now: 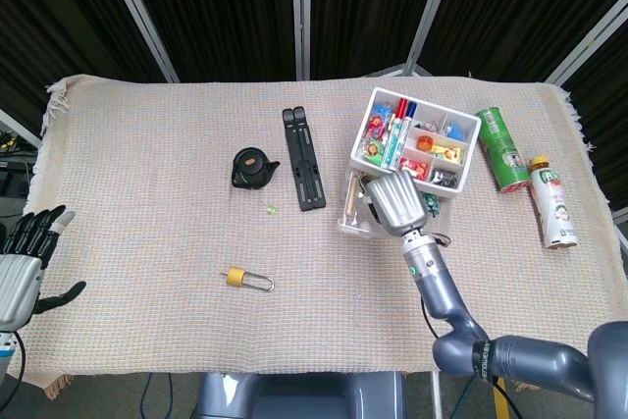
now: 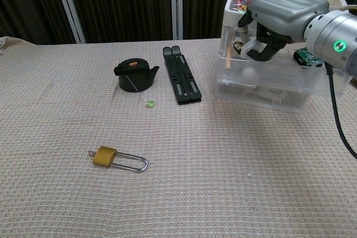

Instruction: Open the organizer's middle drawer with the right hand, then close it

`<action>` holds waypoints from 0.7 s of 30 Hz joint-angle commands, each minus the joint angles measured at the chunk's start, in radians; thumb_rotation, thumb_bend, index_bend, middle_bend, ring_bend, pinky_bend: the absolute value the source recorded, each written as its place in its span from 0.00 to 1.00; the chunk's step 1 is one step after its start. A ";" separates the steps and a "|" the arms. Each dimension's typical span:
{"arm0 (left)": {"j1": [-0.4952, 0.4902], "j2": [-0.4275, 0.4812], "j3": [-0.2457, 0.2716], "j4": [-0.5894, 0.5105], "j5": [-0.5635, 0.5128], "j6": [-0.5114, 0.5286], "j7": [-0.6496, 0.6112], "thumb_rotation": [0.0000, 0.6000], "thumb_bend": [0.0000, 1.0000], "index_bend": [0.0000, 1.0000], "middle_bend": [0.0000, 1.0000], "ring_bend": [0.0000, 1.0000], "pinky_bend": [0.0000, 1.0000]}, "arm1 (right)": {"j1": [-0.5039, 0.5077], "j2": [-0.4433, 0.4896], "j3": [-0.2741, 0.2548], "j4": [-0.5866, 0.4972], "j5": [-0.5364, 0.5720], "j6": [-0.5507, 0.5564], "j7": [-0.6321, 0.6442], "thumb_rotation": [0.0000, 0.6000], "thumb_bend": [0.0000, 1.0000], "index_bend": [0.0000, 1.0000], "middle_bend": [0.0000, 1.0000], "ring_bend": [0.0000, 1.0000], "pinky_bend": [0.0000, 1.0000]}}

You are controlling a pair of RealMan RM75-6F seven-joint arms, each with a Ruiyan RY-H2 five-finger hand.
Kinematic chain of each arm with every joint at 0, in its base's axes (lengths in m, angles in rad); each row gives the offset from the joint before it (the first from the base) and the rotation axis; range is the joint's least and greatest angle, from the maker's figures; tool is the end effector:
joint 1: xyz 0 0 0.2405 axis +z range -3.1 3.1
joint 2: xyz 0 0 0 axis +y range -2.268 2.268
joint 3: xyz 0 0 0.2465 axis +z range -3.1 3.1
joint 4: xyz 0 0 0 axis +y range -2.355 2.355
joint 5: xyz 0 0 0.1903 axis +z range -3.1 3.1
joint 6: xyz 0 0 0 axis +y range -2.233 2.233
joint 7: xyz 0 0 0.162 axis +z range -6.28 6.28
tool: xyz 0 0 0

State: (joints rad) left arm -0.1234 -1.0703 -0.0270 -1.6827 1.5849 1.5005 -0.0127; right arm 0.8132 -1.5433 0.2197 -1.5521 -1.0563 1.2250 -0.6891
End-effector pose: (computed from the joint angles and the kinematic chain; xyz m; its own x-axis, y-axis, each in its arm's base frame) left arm -0.2657 0.2012 0.1752 0.3704 -0.0020 0.9289 0.9208 -0.1309 -0.3675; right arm -0.0953 -0.3665 0.0406 0.5862 0.0796 0.8063 -0.7494 -0.3250 0.5769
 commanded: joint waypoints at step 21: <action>0.009 0.004 0.004 -0.010 0.020 0.026 0.000 1.00 0.20 0.00 0.00 0.00 0.00 | -0.073 0.122 0.003 -0.234 -0.132 0.126 -0.050 1.00 0.34 0.61 1.00 1.00 0.68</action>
State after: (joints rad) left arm -0.1146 -1.0665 -0.0228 -1.6926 1.6045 1.5260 -0.0120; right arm 0.7468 -1.4281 0.2227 -1.7783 -1.1824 1.3444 -0.7375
